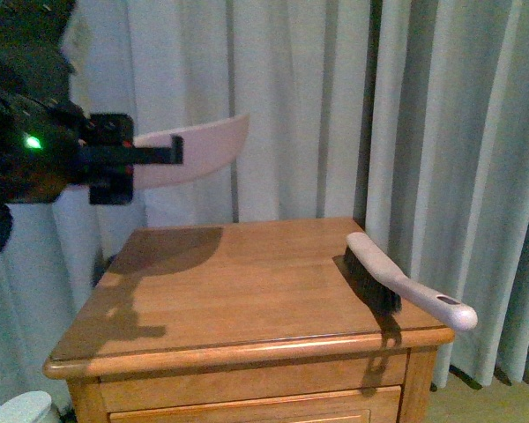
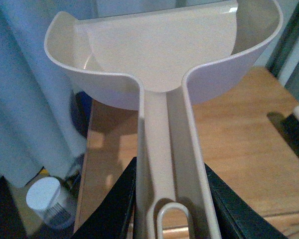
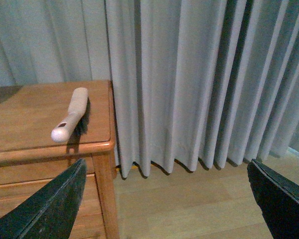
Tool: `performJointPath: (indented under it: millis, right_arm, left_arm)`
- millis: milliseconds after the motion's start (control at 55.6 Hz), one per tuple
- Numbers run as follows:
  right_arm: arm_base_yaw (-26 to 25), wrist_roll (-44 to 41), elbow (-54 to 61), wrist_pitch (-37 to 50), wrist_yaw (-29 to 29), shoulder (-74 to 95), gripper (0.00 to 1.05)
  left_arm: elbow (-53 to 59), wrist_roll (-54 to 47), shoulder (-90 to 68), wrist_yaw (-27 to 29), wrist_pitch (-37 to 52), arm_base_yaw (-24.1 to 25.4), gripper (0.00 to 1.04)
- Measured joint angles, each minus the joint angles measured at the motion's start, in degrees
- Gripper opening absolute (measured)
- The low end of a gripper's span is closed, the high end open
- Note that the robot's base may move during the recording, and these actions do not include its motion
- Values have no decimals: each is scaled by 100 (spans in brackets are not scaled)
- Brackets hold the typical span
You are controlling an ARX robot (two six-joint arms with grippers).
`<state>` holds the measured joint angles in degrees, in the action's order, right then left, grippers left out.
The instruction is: Clean up trash
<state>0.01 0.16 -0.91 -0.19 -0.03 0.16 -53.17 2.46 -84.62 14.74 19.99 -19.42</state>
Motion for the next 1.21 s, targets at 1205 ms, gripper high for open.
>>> performJointPath:
  millis: [1205]
  right_arm:
    - [0,0,0,-2,0,0,97]
  left_arm:
    - [3309,107,6701,-651,-741,39,28]
